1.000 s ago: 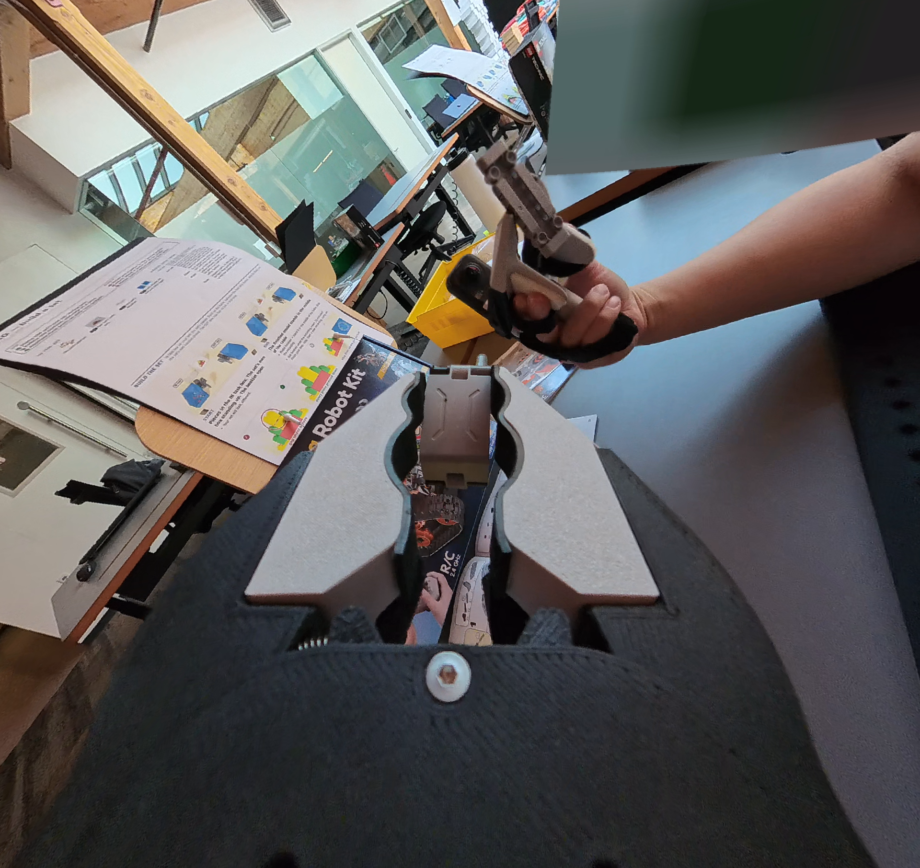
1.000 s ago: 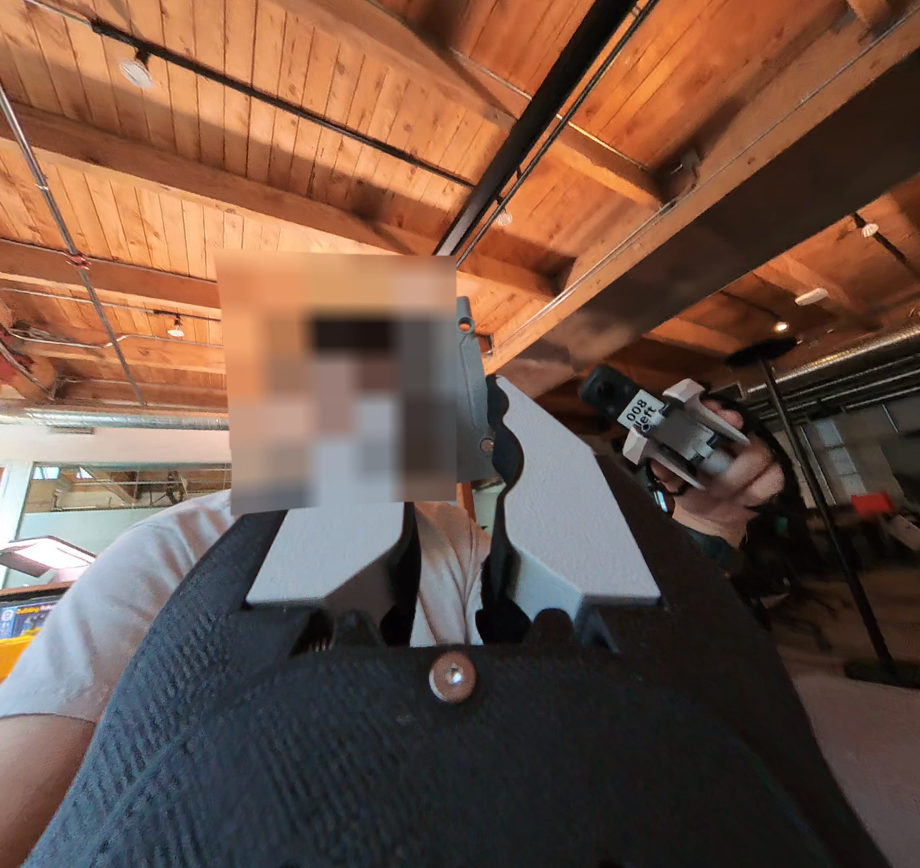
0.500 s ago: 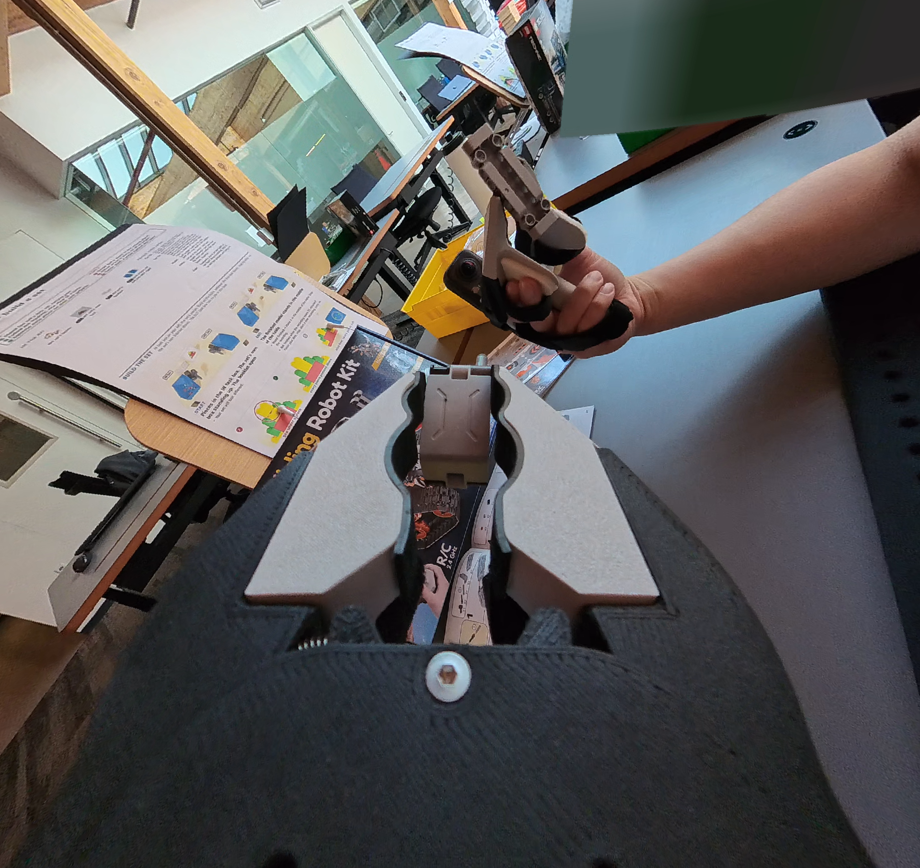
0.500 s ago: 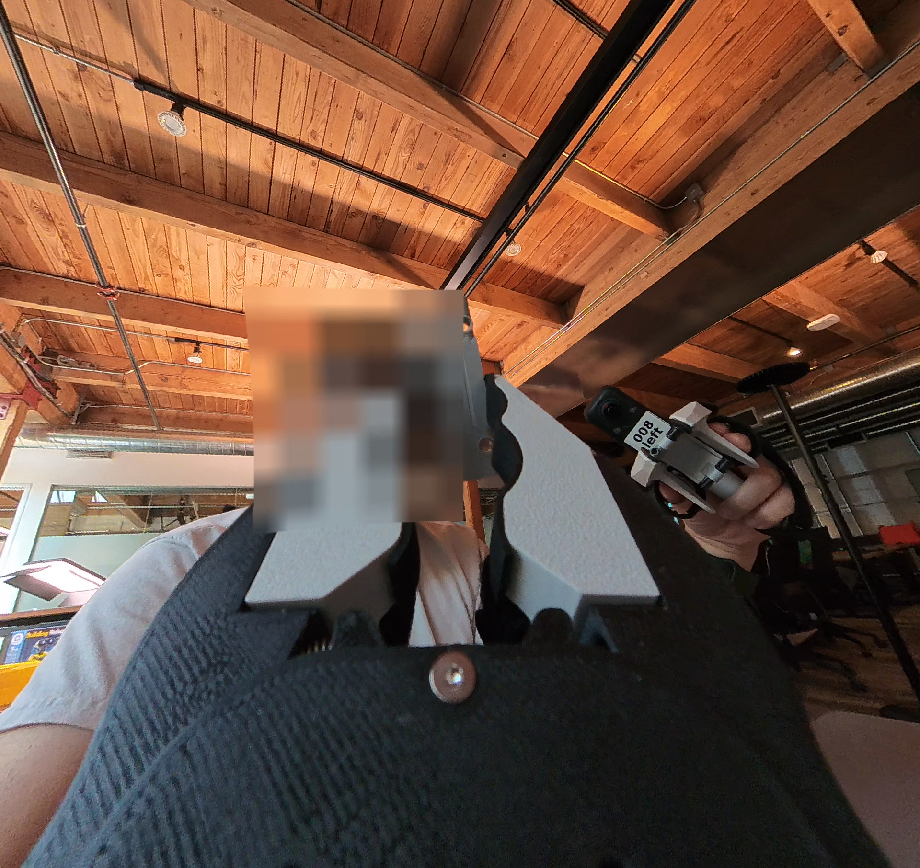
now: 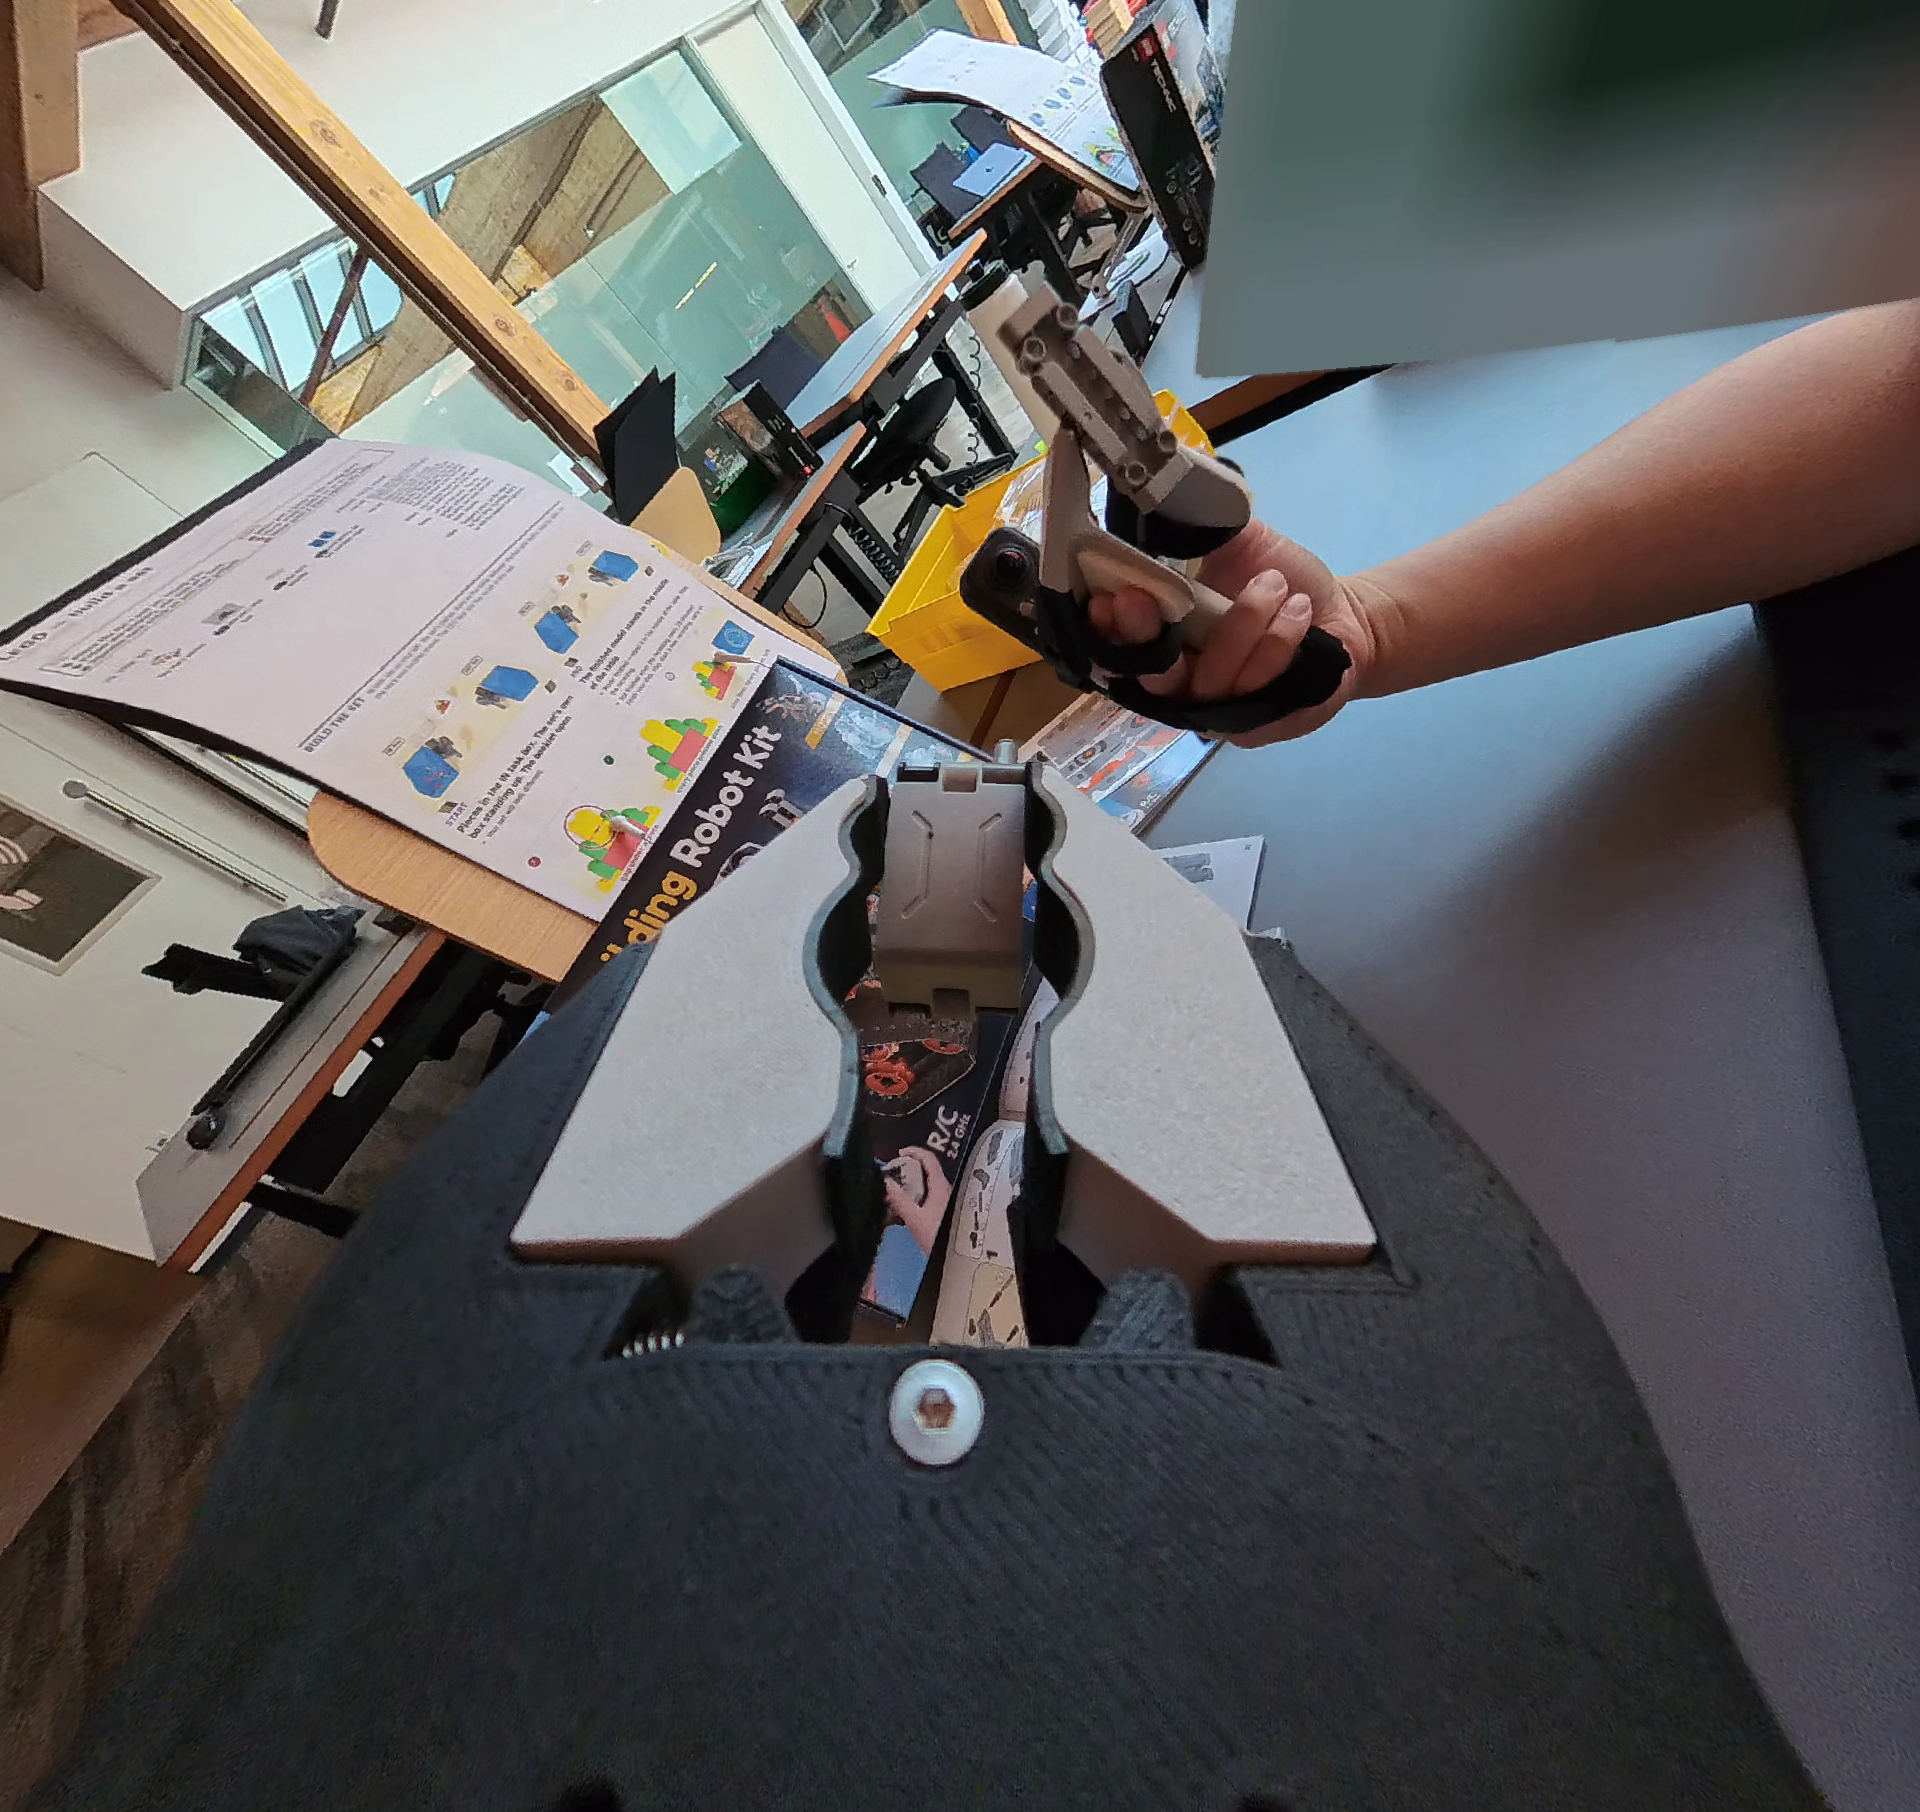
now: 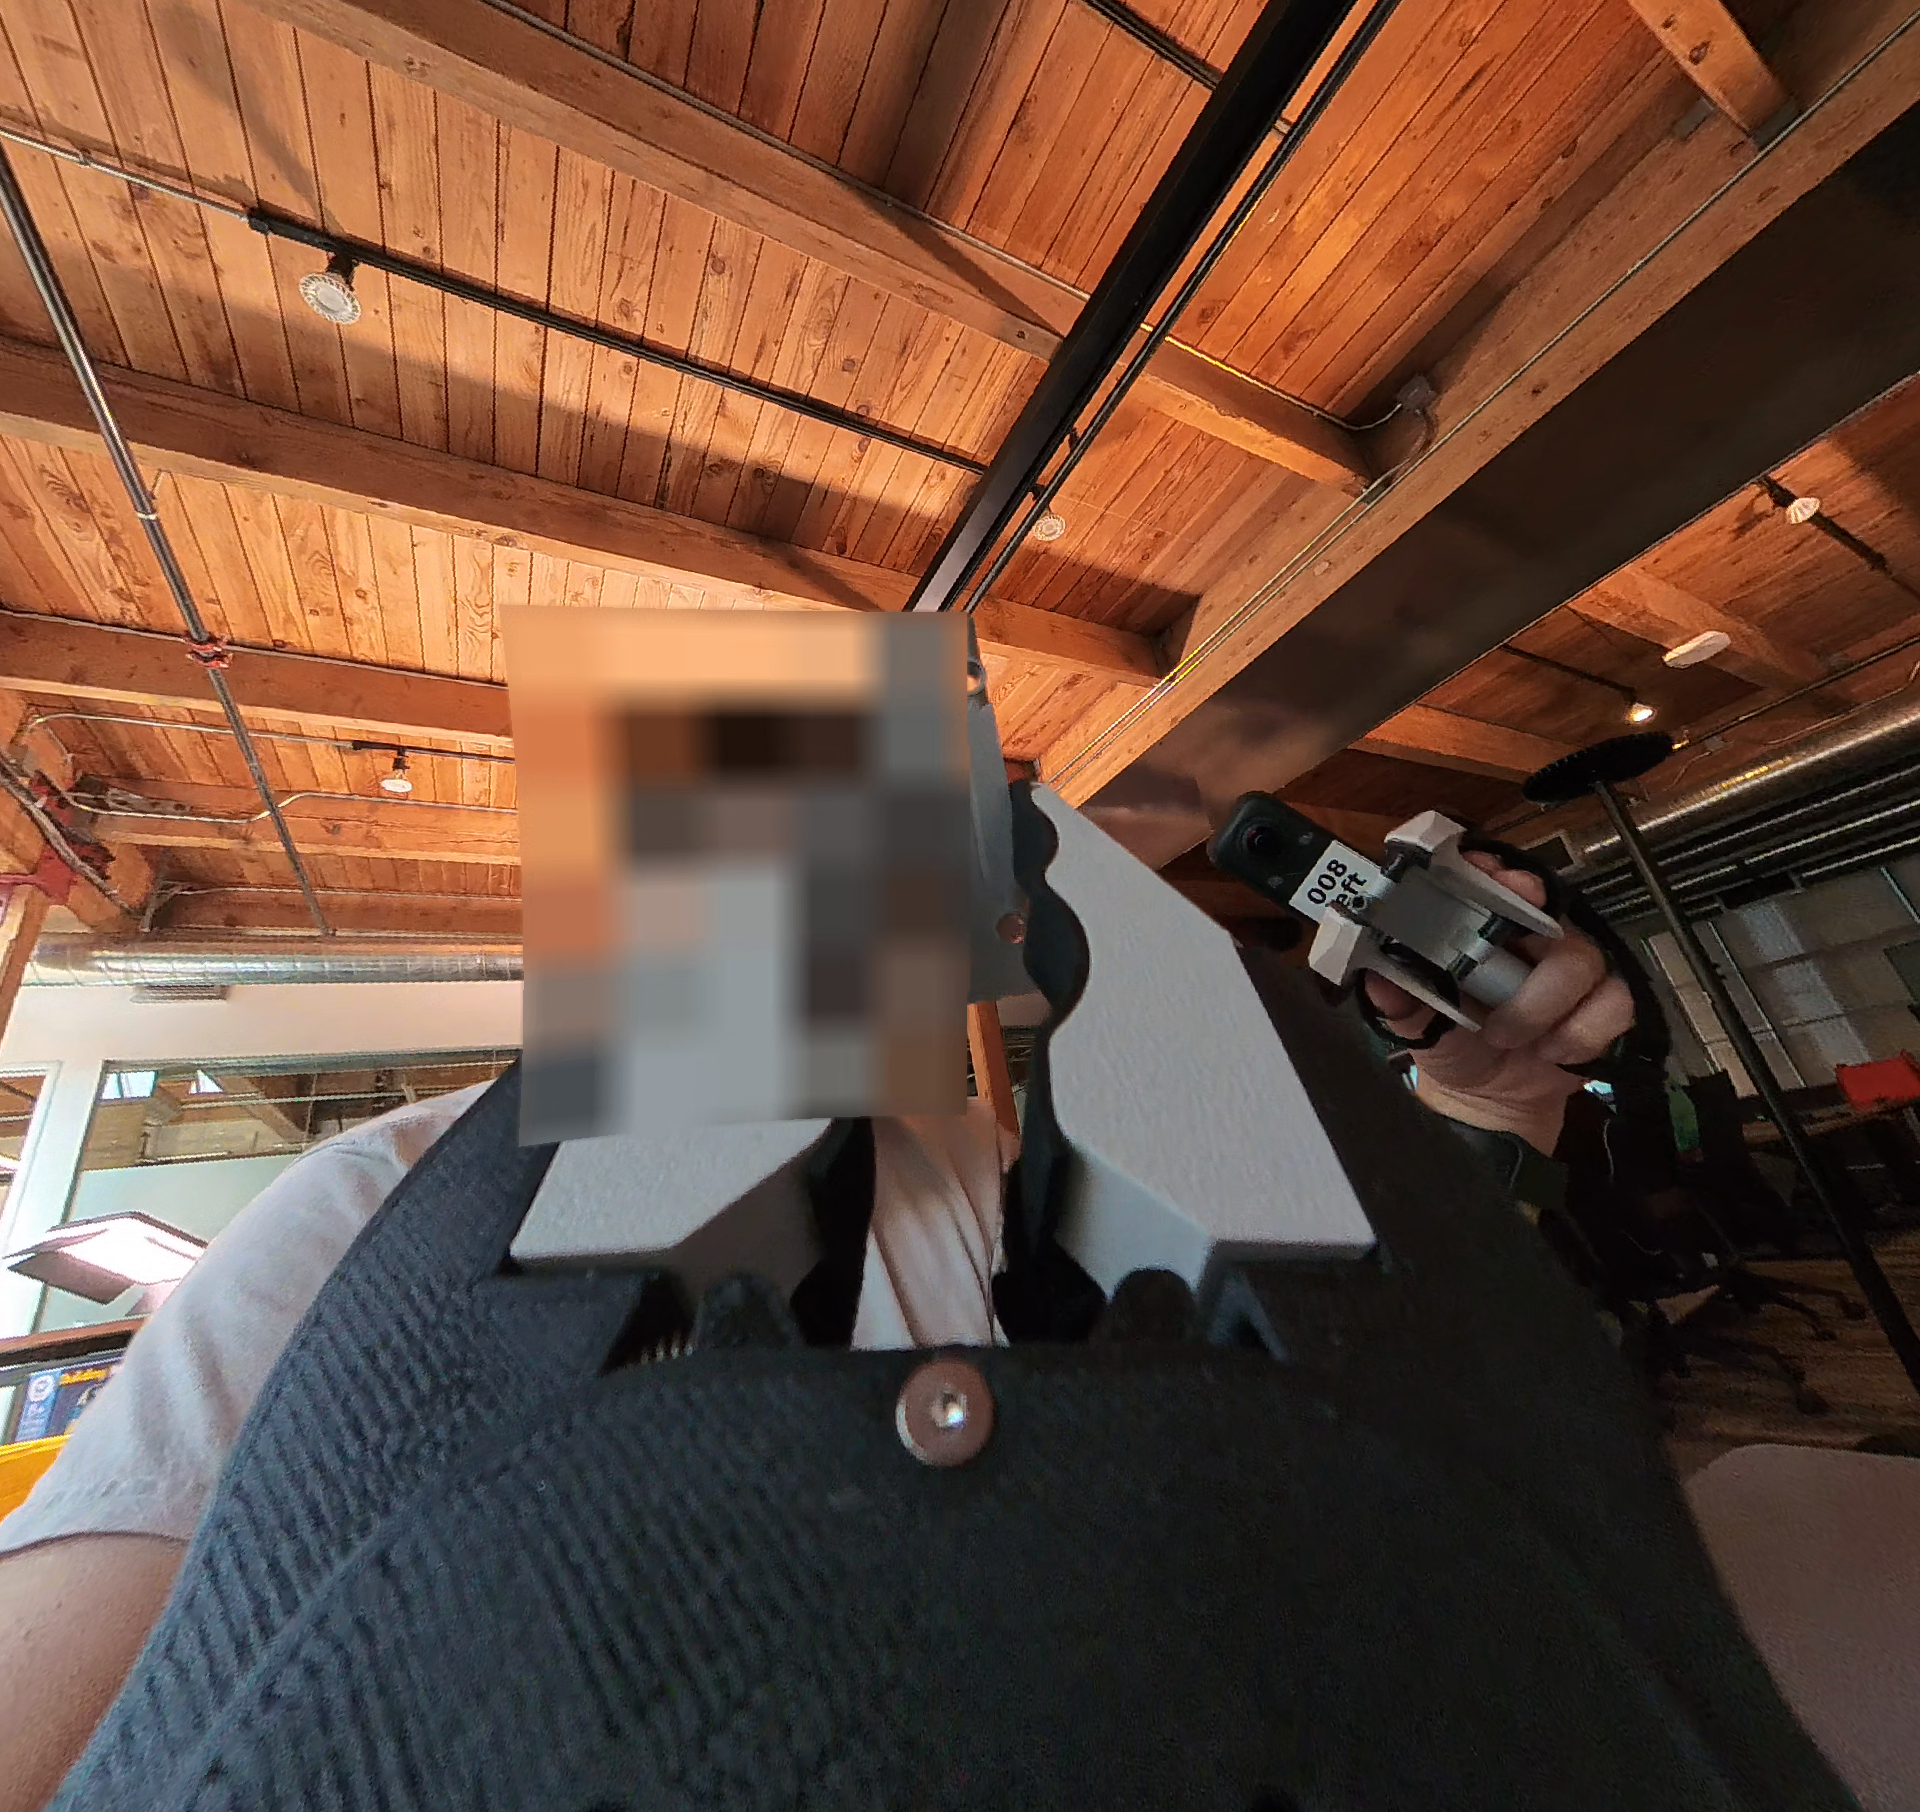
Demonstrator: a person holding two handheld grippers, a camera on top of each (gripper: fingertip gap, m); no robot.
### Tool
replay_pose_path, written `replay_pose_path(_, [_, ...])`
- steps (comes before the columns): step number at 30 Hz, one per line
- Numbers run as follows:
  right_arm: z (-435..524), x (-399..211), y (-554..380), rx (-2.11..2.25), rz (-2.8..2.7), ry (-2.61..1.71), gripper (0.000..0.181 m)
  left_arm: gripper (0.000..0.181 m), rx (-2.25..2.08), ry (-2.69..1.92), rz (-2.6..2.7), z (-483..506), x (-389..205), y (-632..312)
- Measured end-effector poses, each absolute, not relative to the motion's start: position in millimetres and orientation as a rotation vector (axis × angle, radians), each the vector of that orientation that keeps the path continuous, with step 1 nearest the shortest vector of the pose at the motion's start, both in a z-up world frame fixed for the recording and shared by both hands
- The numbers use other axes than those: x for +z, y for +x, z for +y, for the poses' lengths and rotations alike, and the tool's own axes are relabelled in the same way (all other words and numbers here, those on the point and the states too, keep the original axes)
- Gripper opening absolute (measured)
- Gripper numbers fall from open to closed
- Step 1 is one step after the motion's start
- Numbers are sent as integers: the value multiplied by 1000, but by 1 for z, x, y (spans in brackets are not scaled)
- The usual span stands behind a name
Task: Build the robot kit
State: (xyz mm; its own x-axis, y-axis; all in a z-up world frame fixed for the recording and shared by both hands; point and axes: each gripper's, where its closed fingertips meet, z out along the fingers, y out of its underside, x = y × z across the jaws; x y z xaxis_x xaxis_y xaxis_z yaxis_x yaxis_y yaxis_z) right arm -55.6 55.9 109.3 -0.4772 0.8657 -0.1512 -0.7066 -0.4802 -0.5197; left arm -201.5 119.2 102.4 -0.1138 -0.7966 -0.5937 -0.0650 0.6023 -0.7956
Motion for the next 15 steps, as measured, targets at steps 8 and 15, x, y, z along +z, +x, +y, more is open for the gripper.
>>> replay_pose_path(8, [64,100,-70,2082,-478,-562,23,25,-728,-739,1558,121,107,-207])
replay_pose_path(15, [71,94,-74,2097,-455,-564,22,25,-723,-742,1557,122,107,-208])
